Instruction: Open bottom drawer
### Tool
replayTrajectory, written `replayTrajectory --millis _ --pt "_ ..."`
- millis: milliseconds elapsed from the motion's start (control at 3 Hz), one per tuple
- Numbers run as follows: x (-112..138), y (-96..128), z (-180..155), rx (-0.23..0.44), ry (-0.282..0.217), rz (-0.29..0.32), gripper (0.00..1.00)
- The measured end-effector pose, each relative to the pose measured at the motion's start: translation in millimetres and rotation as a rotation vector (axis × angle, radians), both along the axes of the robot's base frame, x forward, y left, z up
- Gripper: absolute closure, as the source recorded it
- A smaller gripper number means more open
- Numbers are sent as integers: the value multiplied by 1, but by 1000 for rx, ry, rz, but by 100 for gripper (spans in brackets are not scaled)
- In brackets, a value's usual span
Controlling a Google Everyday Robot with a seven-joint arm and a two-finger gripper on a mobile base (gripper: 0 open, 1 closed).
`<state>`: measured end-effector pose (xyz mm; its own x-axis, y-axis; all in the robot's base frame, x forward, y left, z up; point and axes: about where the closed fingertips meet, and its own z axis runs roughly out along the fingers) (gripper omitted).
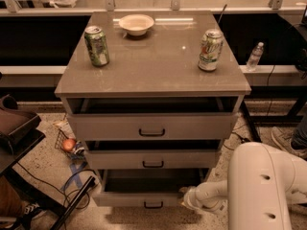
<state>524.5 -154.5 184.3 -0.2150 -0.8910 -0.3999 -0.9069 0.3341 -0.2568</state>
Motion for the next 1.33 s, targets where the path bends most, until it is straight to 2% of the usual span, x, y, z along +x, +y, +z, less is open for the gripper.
replayTrajectory --millis 333,667,1333 --pt "0 0 1 0 0 0 100" --pt "-19 -8 -7 -5 31 3 100" --pt "-19 -6 -2 -5 32 3 100"
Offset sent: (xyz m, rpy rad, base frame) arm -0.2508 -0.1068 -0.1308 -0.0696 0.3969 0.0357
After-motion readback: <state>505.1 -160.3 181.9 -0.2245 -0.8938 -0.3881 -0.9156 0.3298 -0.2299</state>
